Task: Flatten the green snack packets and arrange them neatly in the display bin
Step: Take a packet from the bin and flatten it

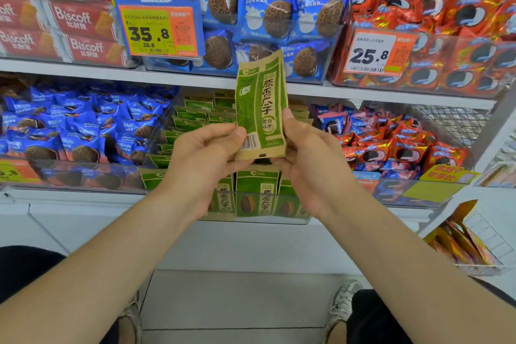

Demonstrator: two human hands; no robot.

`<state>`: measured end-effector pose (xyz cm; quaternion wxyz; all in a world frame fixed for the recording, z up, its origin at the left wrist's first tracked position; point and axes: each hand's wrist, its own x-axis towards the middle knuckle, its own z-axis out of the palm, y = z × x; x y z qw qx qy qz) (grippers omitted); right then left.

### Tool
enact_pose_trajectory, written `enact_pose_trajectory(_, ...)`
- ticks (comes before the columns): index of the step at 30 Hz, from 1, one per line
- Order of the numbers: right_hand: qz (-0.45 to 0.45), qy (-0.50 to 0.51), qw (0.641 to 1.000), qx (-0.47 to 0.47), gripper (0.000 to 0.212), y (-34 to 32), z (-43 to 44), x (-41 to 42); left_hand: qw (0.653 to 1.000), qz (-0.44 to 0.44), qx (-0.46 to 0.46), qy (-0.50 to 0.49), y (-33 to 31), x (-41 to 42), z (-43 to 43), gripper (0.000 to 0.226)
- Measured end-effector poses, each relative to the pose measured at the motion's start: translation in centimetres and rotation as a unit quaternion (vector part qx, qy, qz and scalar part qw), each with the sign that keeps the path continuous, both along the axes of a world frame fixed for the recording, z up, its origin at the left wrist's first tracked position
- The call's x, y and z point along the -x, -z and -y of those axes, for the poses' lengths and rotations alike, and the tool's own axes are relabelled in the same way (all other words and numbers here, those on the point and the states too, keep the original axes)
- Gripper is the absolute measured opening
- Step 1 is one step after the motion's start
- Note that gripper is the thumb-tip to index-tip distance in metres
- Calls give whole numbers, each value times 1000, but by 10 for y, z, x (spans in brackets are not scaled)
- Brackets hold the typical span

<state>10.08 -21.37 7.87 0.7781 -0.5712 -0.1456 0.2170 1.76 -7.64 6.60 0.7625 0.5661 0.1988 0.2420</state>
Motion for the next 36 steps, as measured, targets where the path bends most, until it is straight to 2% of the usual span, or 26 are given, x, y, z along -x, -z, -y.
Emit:
enact_pose_trajectory(2, 69, 56, 996, 30, 31, 0, 2, -1, 977, -8, -204, -58, 3, 1, -2, 28)
enact_pose_trajectory(3, 123, 84, 988, 49, 27, -1, 3, -1, 960, 5, -277, -51, 3, 1, -1, 31)
enact_pose_trajectory(4, 184, 107, 974, 70, 23, 0, 3, -2, 949, 22, -313, -18, 2, 3, 2, 33)
enact_pose_trajectory(6, 268, 125, 950, 97, 19, 0, 3, -1, 960, 36, -268, 75, -3, 8, 12, 38)
enact_pose_trajectory(7, 280, 117, 948, 93, 18, 0, 3, 0, 963, 35, -245, 106, -4, 9, 14, 38)
enact_pose_trajectory(13, 226, 72, 970, 60, 15, 2, 4, -1, 965, 4, -200, 169, -6, 10, 2, 57)
enact_pose_trajectory(18, 188, 17, 981, 44, 20, 1, 7, 1, 964, 9, -170, 203, -8, 12, -3, 57)
enact_pose_trajectory(21, 197, -31, 978, 54, 21, -6, 10, -2, 973, 17, -167, 160, -13, 12, -5, 49)
enact_pose_trajectory(25, 276, -172, 936, 139, 16, -14, 18, -9, 993, 57, -76, 71, -14, 9, -9, 17)
enact_pose_trajectory(28, 273, -273, 912, 139, 13, -19, 23, -9, 988, 59, -128, 60, -16, 10, -4, 18)
enact_pose_trajectory(30, 257, -247, 925, 129, 15, -21, 21, -7, 982, 65, -169, 59, -15, 11, 3, 20)
enact_pose_trajectory(33, 270, -89, 949, 135, 30, -13, 12, -10, 954, 75, -286, 41, -9, 8, 6, 21)
enact_pose_trajectory(36, 364, 44, 918, 150, 42, -1, 3, -16, 919, 82, -384, 45, -2, 7, 12, 18)
